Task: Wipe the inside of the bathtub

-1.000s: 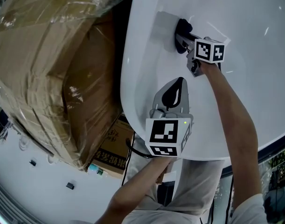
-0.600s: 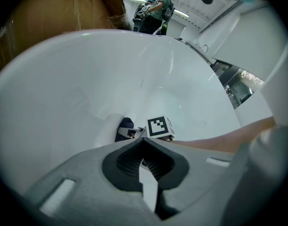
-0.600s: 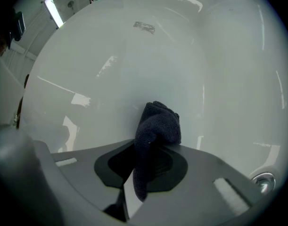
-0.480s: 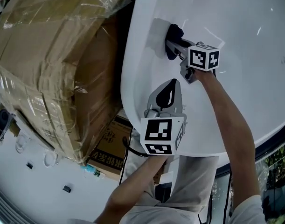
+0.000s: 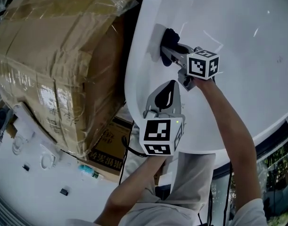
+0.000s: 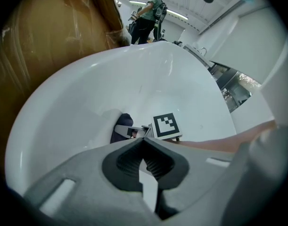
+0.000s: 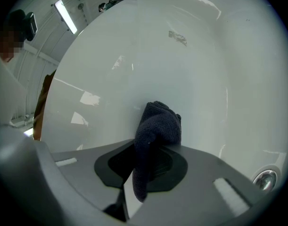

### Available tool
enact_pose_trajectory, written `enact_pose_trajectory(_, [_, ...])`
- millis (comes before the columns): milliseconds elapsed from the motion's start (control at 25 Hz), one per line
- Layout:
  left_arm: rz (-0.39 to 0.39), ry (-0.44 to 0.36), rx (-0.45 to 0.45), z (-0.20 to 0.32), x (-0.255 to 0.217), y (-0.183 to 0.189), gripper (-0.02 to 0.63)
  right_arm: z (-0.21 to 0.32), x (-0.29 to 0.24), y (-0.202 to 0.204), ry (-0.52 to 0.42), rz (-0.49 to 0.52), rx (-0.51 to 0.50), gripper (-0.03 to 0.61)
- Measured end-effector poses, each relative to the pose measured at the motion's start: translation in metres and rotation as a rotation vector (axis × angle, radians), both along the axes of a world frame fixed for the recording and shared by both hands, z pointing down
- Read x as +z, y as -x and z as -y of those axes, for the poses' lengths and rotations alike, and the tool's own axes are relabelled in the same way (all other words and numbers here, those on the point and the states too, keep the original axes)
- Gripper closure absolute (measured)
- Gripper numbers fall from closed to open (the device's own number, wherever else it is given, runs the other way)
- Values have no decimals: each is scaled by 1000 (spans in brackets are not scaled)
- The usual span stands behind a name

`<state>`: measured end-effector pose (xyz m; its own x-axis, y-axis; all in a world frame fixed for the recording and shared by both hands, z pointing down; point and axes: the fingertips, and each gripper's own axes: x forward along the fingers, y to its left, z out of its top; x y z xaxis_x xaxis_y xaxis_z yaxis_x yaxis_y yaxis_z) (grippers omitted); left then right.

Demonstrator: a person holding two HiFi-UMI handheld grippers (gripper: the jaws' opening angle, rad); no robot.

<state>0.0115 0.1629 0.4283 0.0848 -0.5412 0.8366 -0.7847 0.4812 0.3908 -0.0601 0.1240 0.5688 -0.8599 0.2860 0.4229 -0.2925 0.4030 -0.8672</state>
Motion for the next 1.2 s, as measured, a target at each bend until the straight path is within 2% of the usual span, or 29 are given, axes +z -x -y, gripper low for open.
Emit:
enact_pose_trajectory(640, [32, 10, -18, -23, -29, 2, 618, -19, -85, 11, 3, 140, -38, 534])
enact_pose_trajectory(1200, [43, 17, -13, -53, -50, -13, 618, -48, -162, 13, 1, 334, -110, 534])
